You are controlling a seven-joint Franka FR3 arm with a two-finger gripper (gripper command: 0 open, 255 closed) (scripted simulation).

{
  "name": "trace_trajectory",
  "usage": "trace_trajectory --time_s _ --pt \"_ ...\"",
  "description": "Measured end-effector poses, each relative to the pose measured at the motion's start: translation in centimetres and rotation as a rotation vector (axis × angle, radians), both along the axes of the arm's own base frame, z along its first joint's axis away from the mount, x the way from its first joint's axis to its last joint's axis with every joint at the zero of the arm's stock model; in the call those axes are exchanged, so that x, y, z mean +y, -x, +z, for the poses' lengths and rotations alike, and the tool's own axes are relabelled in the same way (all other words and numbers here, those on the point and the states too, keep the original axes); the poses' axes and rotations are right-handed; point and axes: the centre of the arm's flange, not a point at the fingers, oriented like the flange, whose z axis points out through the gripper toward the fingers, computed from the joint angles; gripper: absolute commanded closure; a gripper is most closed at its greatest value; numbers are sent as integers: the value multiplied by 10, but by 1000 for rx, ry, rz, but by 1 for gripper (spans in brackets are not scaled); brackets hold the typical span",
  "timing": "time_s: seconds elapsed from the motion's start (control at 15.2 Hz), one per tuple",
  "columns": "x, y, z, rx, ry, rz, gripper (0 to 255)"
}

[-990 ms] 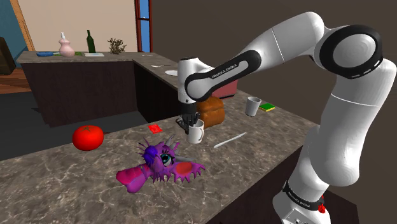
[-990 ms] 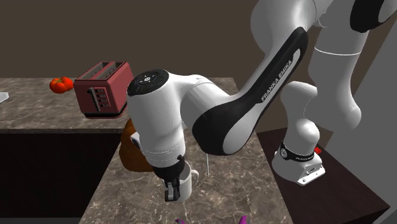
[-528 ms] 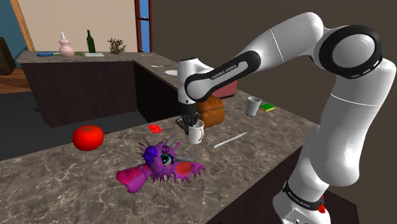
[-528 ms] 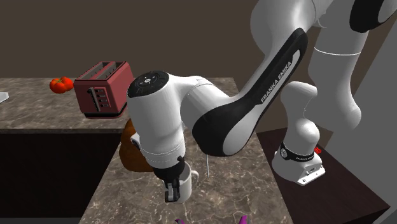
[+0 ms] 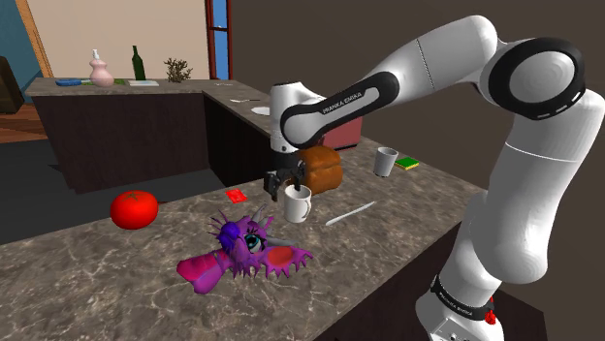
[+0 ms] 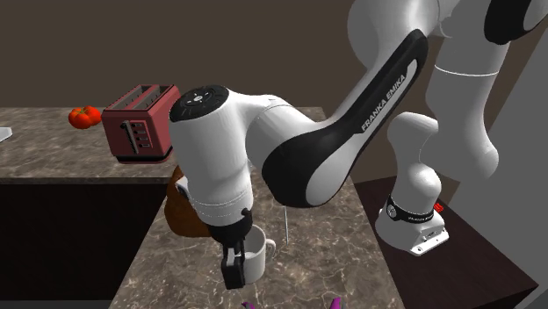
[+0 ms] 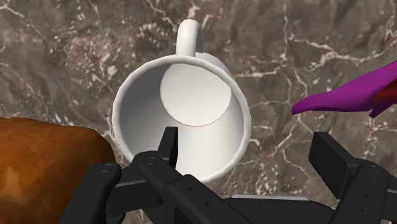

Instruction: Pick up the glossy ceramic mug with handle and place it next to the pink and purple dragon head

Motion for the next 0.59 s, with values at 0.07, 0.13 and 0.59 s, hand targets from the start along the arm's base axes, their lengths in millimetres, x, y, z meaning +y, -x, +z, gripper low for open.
trace_trajectory --time_s 0.07,0.13,0.59 --pt "0 -3 11 0 0 0 0" --pt "0 -2 21 0 0 0 0" --pt "2 0 33 1 0 0 0"
